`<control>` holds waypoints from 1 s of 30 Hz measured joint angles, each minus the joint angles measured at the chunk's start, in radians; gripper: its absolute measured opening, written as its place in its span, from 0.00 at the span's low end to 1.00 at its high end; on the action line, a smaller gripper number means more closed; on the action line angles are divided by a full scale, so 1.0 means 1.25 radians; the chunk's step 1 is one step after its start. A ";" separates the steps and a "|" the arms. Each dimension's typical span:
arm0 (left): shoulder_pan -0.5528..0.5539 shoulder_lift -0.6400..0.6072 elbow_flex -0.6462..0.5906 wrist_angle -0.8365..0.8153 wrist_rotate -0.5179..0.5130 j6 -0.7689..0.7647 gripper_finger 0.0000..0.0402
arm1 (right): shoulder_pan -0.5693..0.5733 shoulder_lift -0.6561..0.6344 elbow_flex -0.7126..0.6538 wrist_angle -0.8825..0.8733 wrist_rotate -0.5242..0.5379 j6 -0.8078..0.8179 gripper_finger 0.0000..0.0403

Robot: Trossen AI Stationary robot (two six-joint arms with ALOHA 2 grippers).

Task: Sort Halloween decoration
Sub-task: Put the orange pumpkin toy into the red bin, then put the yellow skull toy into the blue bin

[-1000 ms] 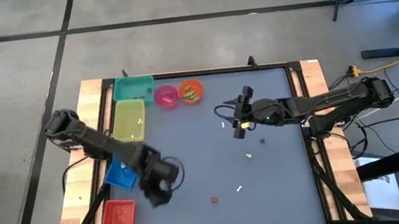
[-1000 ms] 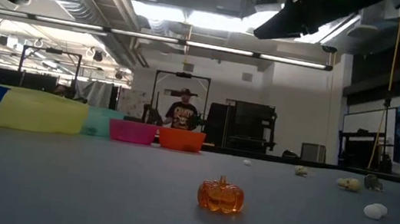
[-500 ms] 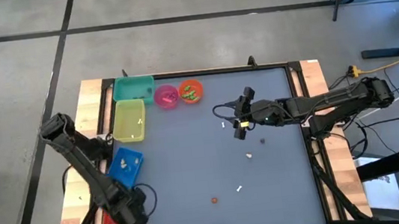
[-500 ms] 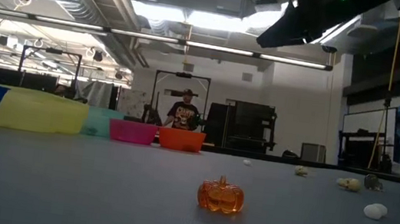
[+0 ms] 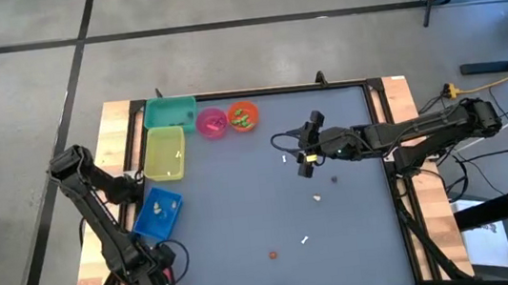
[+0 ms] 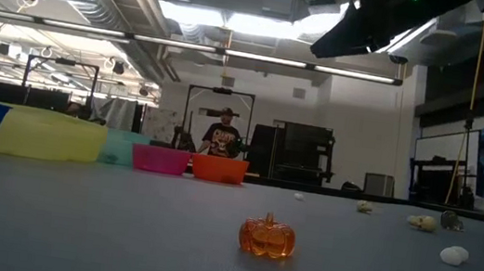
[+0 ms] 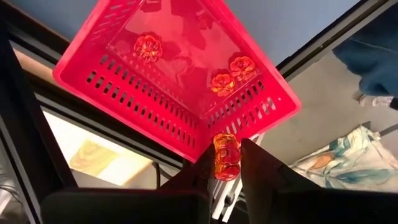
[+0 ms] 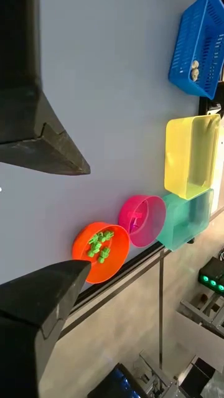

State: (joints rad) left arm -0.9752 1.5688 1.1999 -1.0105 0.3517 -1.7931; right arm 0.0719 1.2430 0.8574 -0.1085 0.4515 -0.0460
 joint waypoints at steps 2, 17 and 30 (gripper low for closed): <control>0.000 0.000 0.000 0.000 -0.003 -0.007 0.13 | 0.000 0.000 0.000 0.000 0.000 0.000 0.58; 0.000 0.000 0.000 0.000 -0.051 -0.009 0.42 | 0.000 0.000 0.000 0.000 0.000 -0.001 0.58; 0.004 0.000 0.000 0.000 -0.136 -0.009 0.46 | 0.000 0.000 0.000 -0.007 0.000 -0.001 0.58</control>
State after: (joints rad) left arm -0.9703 1.5684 1.1999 -1.0100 0.1814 -1.8042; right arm 0.0719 1.2434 0.8570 -0.1170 0.4515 -0.0468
